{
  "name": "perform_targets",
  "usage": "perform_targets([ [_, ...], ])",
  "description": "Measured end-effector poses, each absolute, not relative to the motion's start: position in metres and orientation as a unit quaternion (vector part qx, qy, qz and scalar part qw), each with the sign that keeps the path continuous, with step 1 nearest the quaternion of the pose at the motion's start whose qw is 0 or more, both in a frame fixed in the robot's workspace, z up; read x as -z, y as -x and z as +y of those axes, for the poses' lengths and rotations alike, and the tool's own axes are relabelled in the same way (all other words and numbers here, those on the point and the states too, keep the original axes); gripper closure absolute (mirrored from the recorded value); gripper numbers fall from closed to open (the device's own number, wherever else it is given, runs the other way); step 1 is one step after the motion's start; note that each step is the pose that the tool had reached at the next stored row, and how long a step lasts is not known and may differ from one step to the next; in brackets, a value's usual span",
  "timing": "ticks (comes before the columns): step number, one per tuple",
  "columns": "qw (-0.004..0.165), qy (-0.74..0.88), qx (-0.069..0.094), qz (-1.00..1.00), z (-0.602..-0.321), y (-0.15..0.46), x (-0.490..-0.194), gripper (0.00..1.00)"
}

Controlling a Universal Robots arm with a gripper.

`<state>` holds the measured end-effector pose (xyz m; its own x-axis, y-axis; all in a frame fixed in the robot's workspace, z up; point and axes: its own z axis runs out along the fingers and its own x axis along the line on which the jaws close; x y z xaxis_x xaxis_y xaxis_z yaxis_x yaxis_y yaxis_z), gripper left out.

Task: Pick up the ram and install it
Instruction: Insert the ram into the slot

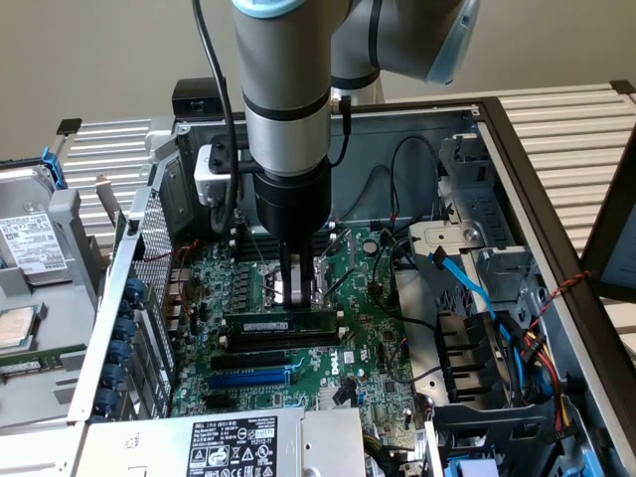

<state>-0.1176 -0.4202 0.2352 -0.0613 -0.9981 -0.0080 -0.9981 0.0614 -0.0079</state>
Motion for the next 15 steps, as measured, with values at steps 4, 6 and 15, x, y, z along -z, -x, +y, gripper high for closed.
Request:
perform_targets([
  [4, 0.006, 0.687, 0.001, 0.727, -0.4202, 0.1176, -0.2351, 0.87],
  [6, 0.006, 0.687, 0.001, 0.726, -0.4202, 0.1176, -0.2351, 0.87],
  [15, 0.008, 0.689, 0.004, 0.725, -0.4202, 0.1176, -0.2345, 0.87],
])
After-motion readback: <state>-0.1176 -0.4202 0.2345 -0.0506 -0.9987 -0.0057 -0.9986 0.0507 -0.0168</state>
